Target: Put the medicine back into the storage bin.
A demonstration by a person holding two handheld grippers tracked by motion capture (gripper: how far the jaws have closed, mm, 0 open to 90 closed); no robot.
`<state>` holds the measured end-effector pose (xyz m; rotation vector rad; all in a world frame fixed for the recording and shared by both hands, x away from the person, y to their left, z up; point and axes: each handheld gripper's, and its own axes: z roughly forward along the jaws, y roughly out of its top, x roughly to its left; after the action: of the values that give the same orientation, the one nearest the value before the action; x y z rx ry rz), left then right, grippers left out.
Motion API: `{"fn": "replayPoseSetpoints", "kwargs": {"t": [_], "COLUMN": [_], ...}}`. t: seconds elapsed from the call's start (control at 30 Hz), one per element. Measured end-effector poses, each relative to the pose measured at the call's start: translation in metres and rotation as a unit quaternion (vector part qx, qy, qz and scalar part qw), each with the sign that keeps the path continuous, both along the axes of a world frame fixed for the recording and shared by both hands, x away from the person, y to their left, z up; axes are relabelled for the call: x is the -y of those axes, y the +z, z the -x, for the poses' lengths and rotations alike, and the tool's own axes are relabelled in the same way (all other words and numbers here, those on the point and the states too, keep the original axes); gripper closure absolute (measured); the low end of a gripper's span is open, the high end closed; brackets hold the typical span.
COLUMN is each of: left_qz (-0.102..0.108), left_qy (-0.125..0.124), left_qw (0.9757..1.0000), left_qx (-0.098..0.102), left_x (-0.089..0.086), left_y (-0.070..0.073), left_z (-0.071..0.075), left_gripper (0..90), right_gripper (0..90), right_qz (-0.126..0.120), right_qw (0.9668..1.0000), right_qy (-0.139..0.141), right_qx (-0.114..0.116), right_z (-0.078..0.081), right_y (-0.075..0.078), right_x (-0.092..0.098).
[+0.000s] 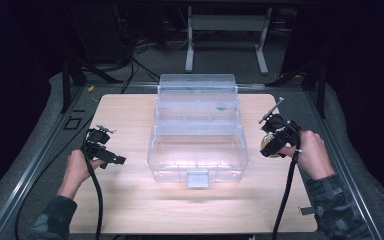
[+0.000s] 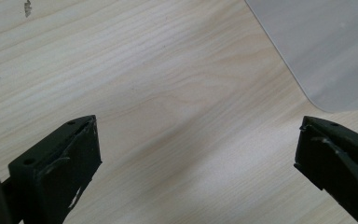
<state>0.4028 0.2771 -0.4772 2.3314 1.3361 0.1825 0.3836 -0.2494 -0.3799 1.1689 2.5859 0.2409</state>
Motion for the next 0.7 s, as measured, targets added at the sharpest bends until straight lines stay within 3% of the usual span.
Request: {"fn": "replayPoseSetpoints", "kwargs": {"t": [0.27,0.4,0.47,0.7], "left_qz": [-0.002,0.003,0.005,0.002], "left_qy": [-0.002,-0.004,-0.003,-0.002], "left_qw": [1.0,1.0,1.0,1.0], "left_qx": [-0.001,0.003,0.003,0.004], "left_x": [0.002,0.001,0.001,0.001], "left_y": [0.001,0.002,0.002,0.003], "left_z": [-0.001,-0.001,-0.001,-0.001], "left_gripper": [0.0,0.0,0.0,0.0], "right_gripper": [20.2,20.2,20.2,20.2], "right_qz": [0.003,-0.01,0.0,-0.026], "right_qw": [0.9996,0.9993,0.9992,0.9977], "right_qy": [0.028,0.036,0.04,0.061], "right_qx": [-0.005,-0.003,-0.003,-0.012], "right_z": [-0.008,-0.013,-0.015,-0.022], "right_y": [0.005,0.004,0.003,-0.006], "right_x": [-0.024,-0.036,-0.042,-0.061]}}
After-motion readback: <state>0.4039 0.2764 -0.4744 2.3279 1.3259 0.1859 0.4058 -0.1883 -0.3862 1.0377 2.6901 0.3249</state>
